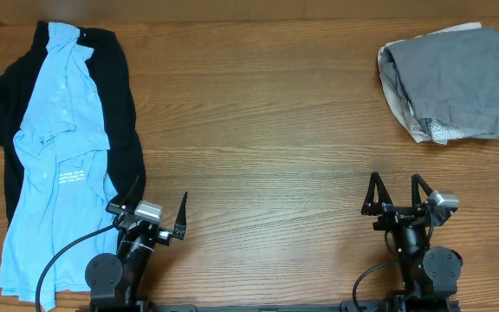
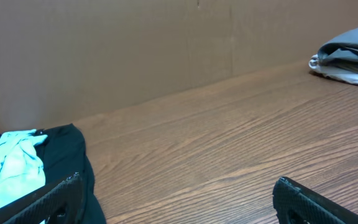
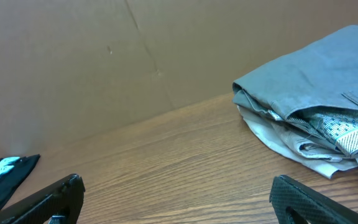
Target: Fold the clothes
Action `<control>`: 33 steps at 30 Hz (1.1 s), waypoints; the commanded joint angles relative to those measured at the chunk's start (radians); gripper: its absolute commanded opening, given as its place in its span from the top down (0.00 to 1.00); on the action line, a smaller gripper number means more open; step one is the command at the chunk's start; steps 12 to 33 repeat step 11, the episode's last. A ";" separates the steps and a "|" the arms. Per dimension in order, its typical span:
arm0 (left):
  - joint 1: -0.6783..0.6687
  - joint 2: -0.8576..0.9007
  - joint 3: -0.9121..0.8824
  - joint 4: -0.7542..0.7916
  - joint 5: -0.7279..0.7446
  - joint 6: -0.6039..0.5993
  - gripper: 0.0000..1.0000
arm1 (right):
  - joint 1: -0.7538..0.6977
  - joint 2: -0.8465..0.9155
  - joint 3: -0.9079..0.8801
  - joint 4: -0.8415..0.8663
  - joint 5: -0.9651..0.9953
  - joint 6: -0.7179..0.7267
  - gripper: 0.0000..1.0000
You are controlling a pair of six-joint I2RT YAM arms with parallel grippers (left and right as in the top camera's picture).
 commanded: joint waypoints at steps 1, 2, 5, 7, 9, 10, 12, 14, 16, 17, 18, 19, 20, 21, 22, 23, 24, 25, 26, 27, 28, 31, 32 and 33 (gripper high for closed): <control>0.008 -0.011 -0.003 0.000 -0.004 -0.014 0.00 | 0.005 -0.008 -0.010 0.005 -0.005 0.002 0.00; 0.008 -0.011 -0.003 0.000 -0.004 -0.014 0.00 | 0.005 -0.008 -0.010 0.005 -0.005 0.002 0.00; 0.008 -0.011 -0.003 0.000 -0.004 -0.014 0.00 | 0.005 -0.008 -0.010 0.005 -0.005 0.002 0.00; 0.008 -0.011 -0.003 0.000 -0.004 -0.014 0.00 | 0.005 -0.008 -0.010 0.005 -0.005 0.002 0.00; 0.008 -0.011 -0.003 0.000 -0.004 -0.014 0.00 | 0.005 -0.008 -0.010 0.005 -0.005 0.002 0.00; 0.008 -0.011 -0.003 0.000 -0.004 -0.013 0.00 | 0.005 -0.008 -0.010 0.005 -0.005 0.002 0.00; 0.008 -0.011 -0.003 0.000 -0.004 -0.014 0.00 | 0.005 -0.008 -0.010 0.005 -0.006 0.002 0.00; 0.008 -0.011 -0.003 0.000 -0.004 -0.014 0.00 | 0.005 -0.008 -0.010 0.005 -0.006 0.002 0.00; 0.008 -0.011 -0.003 0.000 -0.004 -0.014 0.00 | 0.005 -0.008 -0.010 0.005 -0.006 0.002 0.00; 0.008 -0.011 -0.003 0.000 -0.004 -0.014 0.00 | 0.005 -0.008 -0.010 0.005 -0.006 0.002 0.00; 0.008 -0.011 -0.003 0.000 -0.004 -0.014 0.00 | 0.005 -0.008 -0.010 0.005 -0.006 0.002 0.00; 0.008 -0.011 -0.003 0.000 -0.004 -0.014 0.00 | 0.005 -0.008 -0.010 0.005 -0.006 0.002 0.00; 0.008 -0.011 -0.003 0.000 -0.004 -0.014 0.00 | 0.005 -0.008 -0.010 0.005 -0.006 0.002 0.00; 0.008 -0.011 -0.003 0.000 -0.004 -0.014 0.00 | 0.005 -0.008 -0.010 0.005 -0.006 0.002 0.00; 0.008 -0.011 -0.003 0.000 -0.004 -0.014 0.00 | 0.005 -0.008 -0.010 0.005 -0.006 0.002 0.00; 0.008 -0.011 -0.003 0.000 -0.004 -0.014 0.00 | 0.005 -0.008 -0.010 0.005 -0.006 0.002 0.00; 0.008 -0.011 -0.003 0.000 -0.004 -0.014 0.00 | 0.005 -0.008 -0.010 0.005 -0.006 0.002 0.00; 0.008 -0.011 -0.003 0.000 -0.004 -0.014 0.00 | 0.005 -0.008 -0.010 0.005 -0.006 0.002 0.00; 0.008 -0.011 -0.003 0.000 -0.004 -0.014 0.00 | 0.005 -0.008 -0.010 0.005 -0.006 0.002 0.00; 0.008 -0.011 -0.003 0.000 -0.004 -0.014 0.00 | 0.005 -0.008 -0.010 0.005 -0.006 0.002 0.00; 0.008 -0.011 -0.003 0.000 -0.004 -0.014 0.00 | 0.005 -0.008 -0.010 0.005 -0.006 0.002 0.00; 0.008 -0.011 -0.003 0.000 -0.004 -0.014 0.00 | 0.005 -0.008 -0.010 0.005 -0.006 0.002 0.00; 0.008 -0.011 -0.003 0.000 -0.004 -0.014 0.00 | 0.005 -0.008 -0.010 0.005 -0.006 0.002 0.00; 0.008 -0.011 -0.003 0.000 -0.004 -0.014 0.00 | 0.005 -0.008 -0.010 0.005 -0.006 0.002 0.00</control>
